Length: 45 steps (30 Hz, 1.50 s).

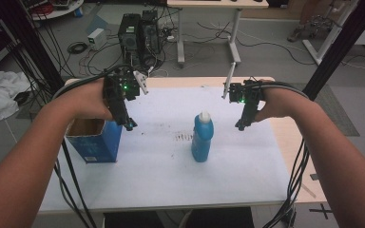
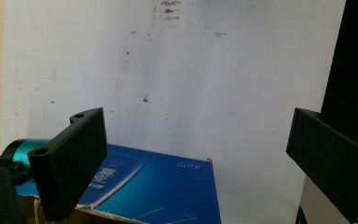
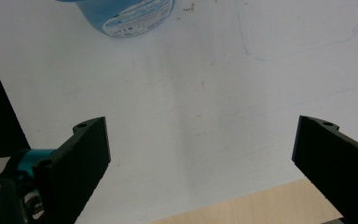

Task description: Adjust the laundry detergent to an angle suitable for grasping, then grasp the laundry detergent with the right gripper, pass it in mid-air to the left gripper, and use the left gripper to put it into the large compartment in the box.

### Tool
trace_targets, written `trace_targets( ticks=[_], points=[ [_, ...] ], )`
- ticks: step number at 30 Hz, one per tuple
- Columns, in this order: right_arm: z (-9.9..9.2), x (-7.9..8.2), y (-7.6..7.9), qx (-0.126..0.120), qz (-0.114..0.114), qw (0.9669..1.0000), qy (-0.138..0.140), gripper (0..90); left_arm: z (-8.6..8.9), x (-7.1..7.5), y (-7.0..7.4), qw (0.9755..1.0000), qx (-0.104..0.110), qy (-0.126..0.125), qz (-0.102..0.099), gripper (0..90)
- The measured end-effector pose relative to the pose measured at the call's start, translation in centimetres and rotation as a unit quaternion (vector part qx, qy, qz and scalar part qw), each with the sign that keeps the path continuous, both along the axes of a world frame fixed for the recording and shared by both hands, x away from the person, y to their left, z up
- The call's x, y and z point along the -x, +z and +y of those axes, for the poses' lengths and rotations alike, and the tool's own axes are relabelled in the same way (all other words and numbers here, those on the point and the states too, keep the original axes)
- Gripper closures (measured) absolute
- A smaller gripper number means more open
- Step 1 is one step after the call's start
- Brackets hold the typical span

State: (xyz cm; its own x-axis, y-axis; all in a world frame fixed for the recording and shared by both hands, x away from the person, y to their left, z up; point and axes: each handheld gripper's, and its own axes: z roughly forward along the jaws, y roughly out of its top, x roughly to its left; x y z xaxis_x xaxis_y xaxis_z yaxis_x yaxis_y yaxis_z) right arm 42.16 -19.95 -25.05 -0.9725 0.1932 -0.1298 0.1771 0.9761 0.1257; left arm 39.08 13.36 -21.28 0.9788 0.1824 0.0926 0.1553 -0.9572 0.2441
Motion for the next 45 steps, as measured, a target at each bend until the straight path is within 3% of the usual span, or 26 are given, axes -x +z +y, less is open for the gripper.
trace_targets(
  ticks=[8, 34, 45],
  points=[
    [-0.4, 0.4, -0.2, -0.004, -0.003, 1.0, -0.003, 3.2, -0.2, 0.7, 0.1, 1.0, 0.006, -0.007, -0.001, 5.3],
    [-0.4, -0.2, 0.2, -0.009, -0.004, 1.0, 0.0, 3.2, 0.4, 0.1, 0.2, 0.9999, 0.01, 0.001, -0.004, 5.3],
    [0.2, 0.4, 0.2, -0.013, -0.011, 0.9997, -0.018, 3.2, 1.3, 0.3, -0.3, 0.9998, 0.016, -0.013, -0.003, 5.3]
  ],
)
